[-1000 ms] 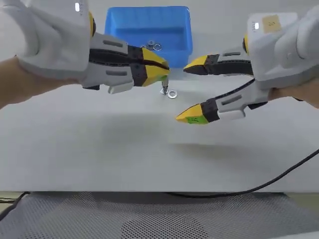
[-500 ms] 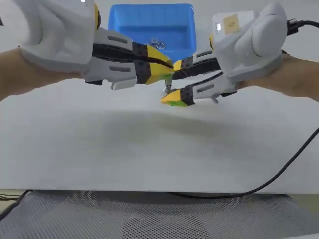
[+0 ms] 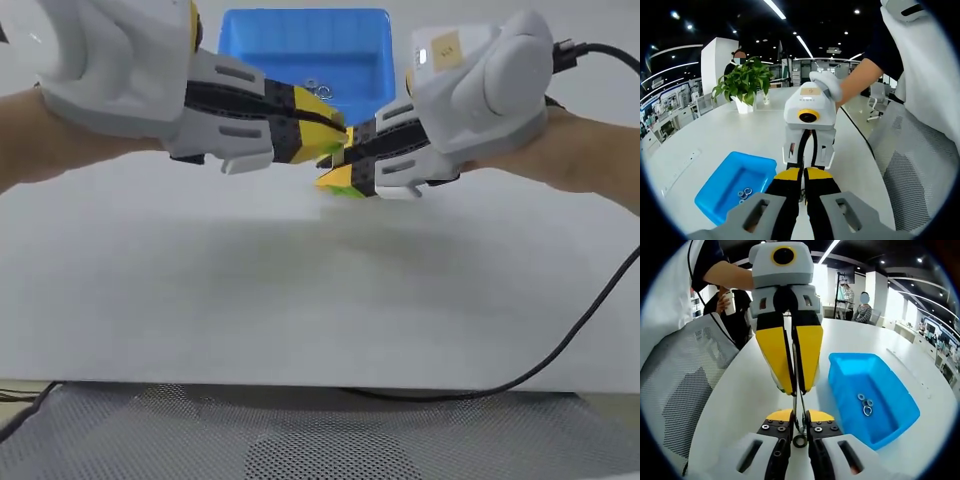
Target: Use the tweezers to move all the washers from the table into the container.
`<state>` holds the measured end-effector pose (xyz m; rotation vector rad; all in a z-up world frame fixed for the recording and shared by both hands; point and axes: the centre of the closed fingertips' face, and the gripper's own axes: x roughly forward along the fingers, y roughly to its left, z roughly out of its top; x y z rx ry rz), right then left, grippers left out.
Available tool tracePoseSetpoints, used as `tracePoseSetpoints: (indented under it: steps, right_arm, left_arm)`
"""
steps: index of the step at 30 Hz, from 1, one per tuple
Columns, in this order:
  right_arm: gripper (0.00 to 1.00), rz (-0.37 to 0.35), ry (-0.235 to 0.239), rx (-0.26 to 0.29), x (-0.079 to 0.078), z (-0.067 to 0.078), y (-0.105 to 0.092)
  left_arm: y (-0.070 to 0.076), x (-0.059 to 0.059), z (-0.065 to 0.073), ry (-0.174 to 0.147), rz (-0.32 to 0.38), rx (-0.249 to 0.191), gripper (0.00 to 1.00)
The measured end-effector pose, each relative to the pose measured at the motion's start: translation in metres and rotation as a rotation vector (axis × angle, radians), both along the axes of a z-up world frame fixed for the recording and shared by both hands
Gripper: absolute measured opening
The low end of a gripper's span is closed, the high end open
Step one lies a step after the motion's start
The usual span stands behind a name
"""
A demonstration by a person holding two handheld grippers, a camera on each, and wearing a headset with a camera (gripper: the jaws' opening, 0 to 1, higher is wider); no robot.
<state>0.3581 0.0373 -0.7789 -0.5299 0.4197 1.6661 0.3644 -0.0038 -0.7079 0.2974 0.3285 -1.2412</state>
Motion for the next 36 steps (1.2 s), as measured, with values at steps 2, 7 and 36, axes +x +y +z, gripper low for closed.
tracePoseSetpoints:
  steps: [2, 7, 36]
  right_arm:
    - [0.11, 0.002, -0.005, -0.001, 0.000, 0.000, 0.000]
    - [0.11, -0.006, -0.012, 0.005, 0.001, 0.000, 0.000]
    - [0.10, -0.017, -0.019, 0.014, -0.001, 0.015, 0.001]
  left_arm:
    - [-0.001, 0.000, 0.000, -0.007, -0.004, 0.006, 0.05]
    - [-0.001, 0.001, 0.001, 0.041, 0.025, -0.020, 0.06]
    - [0.033, -0.006, -0.005, 0.218, 0.134, -0.013, 0.35]
